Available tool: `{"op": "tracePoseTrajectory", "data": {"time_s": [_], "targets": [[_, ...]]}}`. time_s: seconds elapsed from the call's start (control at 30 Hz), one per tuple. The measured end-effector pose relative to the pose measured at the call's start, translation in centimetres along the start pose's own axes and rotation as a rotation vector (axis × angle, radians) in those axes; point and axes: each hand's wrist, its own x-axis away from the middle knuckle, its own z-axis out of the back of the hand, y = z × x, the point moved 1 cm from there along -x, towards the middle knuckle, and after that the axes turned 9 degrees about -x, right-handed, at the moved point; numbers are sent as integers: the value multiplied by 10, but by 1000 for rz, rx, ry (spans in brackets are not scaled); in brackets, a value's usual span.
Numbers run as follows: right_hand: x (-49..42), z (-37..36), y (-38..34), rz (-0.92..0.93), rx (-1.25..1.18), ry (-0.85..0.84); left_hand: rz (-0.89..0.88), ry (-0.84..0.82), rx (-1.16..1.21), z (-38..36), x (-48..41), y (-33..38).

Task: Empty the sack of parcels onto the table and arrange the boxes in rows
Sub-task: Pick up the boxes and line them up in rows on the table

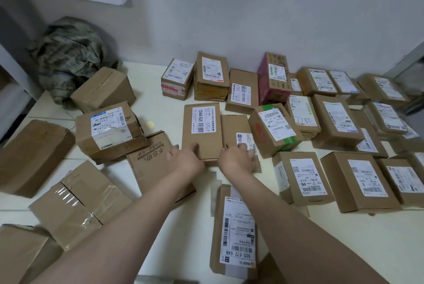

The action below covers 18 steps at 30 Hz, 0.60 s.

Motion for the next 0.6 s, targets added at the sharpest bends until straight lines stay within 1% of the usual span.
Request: {"op": "tracePoseTrajectory", "data": {"time_s": [0.07,0.1,0.2,0.3,0.37,0.4,0.43,0.5,0.57,0.6], "targets": [[0,-7,5,-122,-1,-66,-12,-22,-33,-5,2,1],[-2,-11,8,-126,4,-110,-21,-18,-35,-7,3,2],[-11,-20,15,31,-9,-160,-11,24,2,-13,6,7],[-12,-7,19,164,-171,-152,36,77,25,-16,4,16],[-9,6,25,205,-312,-169,70,108,21,-19,2,22],[-8,12,29,222,-334,-147,67,128,14,-21,1,25],[-9,19,34,255,-313,-79,39,157,-13,-23,0,28],[-14,31,42,303,-240,108,-87,189,-141,-25,-3,33],[-22,45,46,308,-246,222,-210,152,-271,-26,-6,38],[-28,50,48,314,-260,224,-235,132,-299,-26,-8,39]]}}
